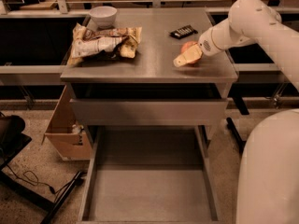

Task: Pick apple from middle drawer and place on counter

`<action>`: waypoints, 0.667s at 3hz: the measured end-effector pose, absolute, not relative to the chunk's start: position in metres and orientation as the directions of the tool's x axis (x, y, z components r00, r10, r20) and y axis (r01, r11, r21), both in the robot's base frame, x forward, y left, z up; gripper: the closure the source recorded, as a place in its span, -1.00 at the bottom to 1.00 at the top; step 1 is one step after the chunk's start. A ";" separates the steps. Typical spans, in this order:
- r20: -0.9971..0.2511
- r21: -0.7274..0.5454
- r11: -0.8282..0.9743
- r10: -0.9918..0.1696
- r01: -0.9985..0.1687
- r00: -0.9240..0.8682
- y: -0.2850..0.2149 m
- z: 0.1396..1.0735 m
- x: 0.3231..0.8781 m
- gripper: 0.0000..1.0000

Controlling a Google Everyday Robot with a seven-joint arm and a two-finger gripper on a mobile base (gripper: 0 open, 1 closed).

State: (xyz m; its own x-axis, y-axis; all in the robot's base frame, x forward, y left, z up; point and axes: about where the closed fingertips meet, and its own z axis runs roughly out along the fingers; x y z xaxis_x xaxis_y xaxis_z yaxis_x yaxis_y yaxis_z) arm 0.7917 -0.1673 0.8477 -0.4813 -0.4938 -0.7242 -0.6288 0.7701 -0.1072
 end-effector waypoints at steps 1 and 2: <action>-0.745 -0.102 0.752 -0.492 -0.651 -0.451 -0.162 0.857 0.785 -1.00; -0.766 -0.151 0.717 -0.520 -0.680 -0.379 -0.167 0.925 0.737 -1.00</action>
Offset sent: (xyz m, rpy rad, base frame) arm -0.0980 -0.0059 0.1583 0.0035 -0.1586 0.1329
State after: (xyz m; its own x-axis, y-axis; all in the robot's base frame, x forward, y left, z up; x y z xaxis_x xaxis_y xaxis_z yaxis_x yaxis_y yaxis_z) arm 0.7375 -0.1666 0.9247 -0.3787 -0.5197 -0.7658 -0.6802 0.7174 -0.1505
